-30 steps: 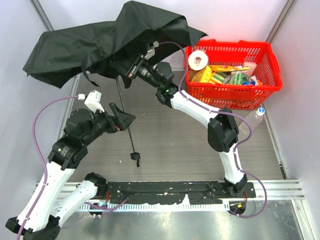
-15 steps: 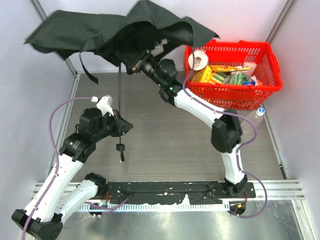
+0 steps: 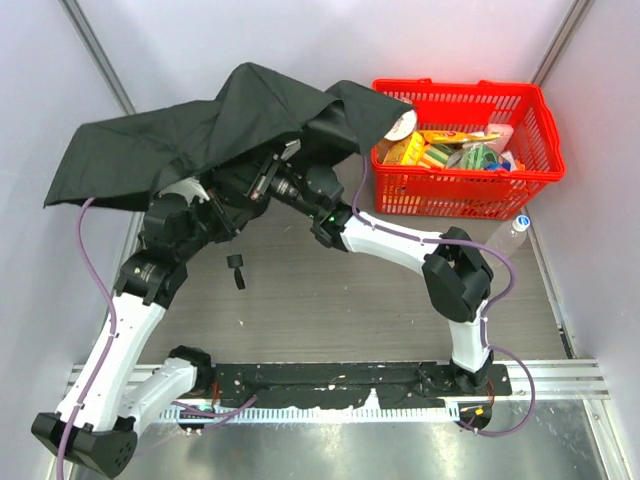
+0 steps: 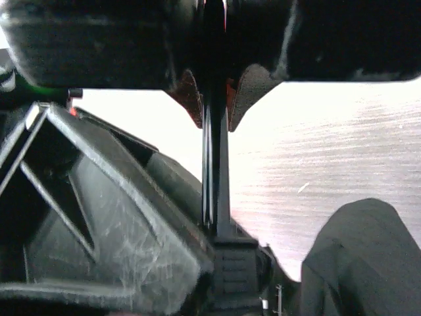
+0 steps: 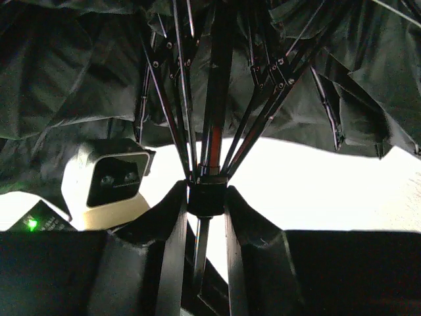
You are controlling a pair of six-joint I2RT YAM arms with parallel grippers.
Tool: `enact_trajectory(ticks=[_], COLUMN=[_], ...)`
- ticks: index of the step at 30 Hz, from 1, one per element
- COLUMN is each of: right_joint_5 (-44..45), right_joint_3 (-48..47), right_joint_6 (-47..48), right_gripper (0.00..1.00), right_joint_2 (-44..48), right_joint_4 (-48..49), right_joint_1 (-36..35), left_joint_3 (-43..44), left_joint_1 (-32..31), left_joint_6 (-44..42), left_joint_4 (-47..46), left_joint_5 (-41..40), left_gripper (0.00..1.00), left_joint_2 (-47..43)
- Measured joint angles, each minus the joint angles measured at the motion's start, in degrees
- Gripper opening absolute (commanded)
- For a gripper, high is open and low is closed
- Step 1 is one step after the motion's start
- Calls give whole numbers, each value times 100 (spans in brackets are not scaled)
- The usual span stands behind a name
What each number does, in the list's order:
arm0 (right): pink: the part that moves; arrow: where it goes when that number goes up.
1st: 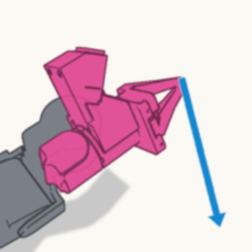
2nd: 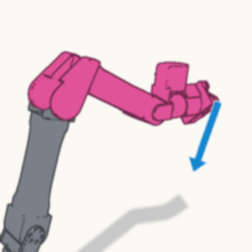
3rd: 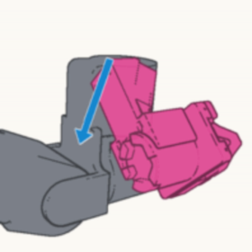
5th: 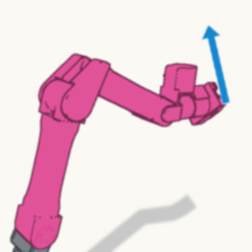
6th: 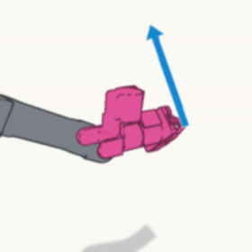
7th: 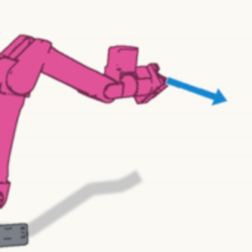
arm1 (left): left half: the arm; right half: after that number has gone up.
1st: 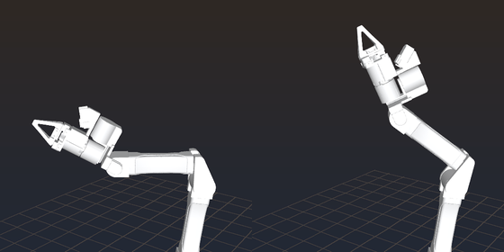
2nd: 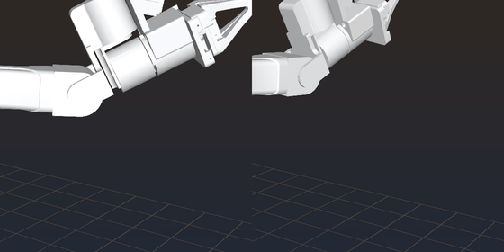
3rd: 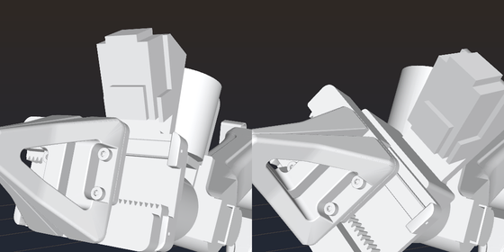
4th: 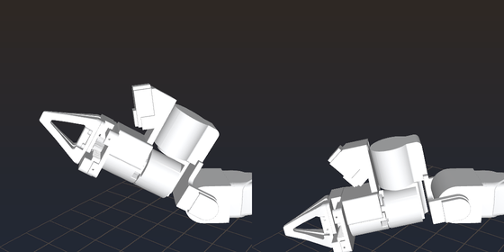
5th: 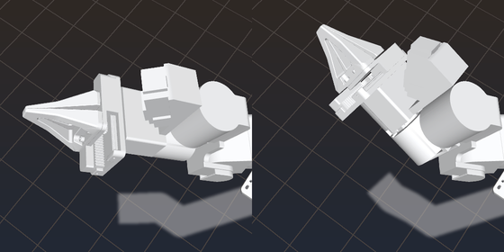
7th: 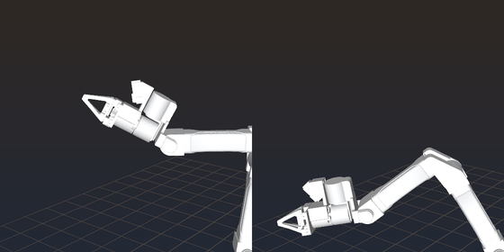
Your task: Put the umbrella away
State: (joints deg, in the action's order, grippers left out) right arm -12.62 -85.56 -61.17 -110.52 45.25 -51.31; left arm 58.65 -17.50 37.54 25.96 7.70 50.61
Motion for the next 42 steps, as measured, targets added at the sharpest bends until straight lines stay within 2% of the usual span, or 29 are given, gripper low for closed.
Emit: enact_trajectory(ticks=[1,3,4,5,14,20,21,23,25,27,30,33,38,42], right_joint_5=[-138,-433,-474,-439,-157,-855,-1062,-1464,-1816,-2328,-3204,-3849,-4454,-4813], right_joint_3=[-245,-520,-573,-612,-632,-977,-986,-892,-625,-446,-39,170,201,243], right_joint_6=[-48,-133,-142,-146,-28,1113,1346,1753,2052,2192,2111,1862,1672,1261], right_gripper=[1,1,1,1,1,1,1,1,1,1,1,1,1,1], right_joint_2=[-125,-251,-273,-291,-426,-461,-459,-439,-358,-348,-352,-367,-367,-361], right_joint_4=[-17,-48,-61,-92,-313,-1029,-1067,-1036,-968,-826,68,929,1700,2140], right_joint_1=[63,136,140,160,793,1023,1062,1161,1268,1412,1716,1965,2245,2264], left_joint_3=[-46,-81,-87,-96,-621,-844,-780,-452,42,442,1185,2258,3541,3174], left_joint_1=[0,0,0,0,0,0,0,0,0,-2,-4,-4,0,0], left_joint_6=[-4,-2,-35,-20,-15,-428,-544,-754,-857,-905,-737,-393,-116,-15], left_joint_4=[-20,-57,-63,-35,61,549,708,1054,1141,1093,1163,1375,1462,1161], left_joint_5=[-4,-39,-46,-46,308,573,505,389,286,157,-640,-1506,-1364,-1080], left_gripper=[9,50,62,66,69,75,82,83,94,98,97,100,100,100], left_joint_2=[-92,-195,-221,-271,-859,-1720,-1908,-2153,-2271,-2339,-2341,-1952,-789,-223])
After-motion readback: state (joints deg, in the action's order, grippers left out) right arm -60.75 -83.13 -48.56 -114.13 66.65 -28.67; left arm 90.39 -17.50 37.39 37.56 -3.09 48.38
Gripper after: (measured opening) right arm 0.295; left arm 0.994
